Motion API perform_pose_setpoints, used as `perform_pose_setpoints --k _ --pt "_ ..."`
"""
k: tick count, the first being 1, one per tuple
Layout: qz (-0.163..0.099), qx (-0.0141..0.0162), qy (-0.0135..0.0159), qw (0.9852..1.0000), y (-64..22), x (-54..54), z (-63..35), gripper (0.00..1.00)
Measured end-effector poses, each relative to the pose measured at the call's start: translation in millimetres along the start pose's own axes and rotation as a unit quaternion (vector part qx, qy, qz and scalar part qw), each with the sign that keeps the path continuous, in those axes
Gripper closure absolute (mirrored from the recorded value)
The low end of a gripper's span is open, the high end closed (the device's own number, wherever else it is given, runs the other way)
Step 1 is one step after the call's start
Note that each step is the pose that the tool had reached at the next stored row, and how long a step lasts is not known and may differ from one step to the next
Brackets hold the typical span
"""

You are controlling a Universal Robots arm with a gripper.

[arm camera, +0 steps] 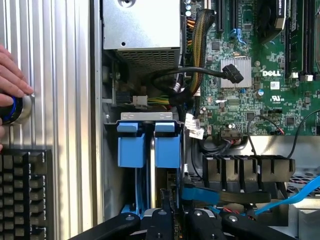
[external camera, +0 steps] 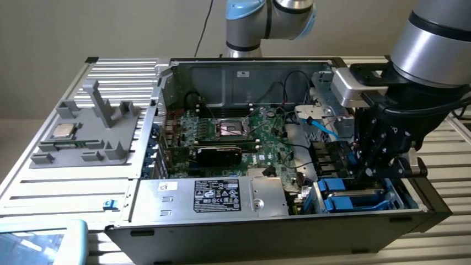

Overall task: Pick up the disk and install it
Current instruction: 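Insert the first disk wire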

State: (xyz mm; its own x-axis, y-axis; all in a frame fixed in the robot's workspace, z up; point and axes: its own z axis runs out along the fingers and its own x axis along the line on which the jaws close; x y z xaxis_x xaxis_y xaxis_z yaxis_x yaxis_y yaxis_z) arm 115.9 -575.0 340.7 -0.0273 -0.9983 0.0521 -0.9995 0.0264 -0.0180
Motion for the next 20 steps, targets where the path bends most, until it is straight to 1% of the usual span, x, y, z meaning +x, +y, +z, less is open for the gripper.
perform_pose_setpoints --k 3,4,11,16,17,18,20 --pt "0.000 0.0001 0.0038 1.0000 0.0 -0.1 1.0 0.84" --pt "0.000 0.0001 0.0047 1.0000 0.0 -0.1 1.3 0.84" --pt "-0.001 0.0001 0.0076 1.0000 -2.0 -0.7 2.7 0.84" --pt "-0.001 0.0002 0.0141 0.9999 -2.0 -6.2 4.6 0.84" --pt "-0.001 0.0003 0.0160 0.9999 -1.9 -7.2 4.9 0.84" --pt "-0.001 0.0003 0.0172 0.9999 -1.9 -7.2 5.4 0.84" --pt "-0.001 0.0003 0.0179 0.9998 -1.9 -7.2 5.8 0.84"
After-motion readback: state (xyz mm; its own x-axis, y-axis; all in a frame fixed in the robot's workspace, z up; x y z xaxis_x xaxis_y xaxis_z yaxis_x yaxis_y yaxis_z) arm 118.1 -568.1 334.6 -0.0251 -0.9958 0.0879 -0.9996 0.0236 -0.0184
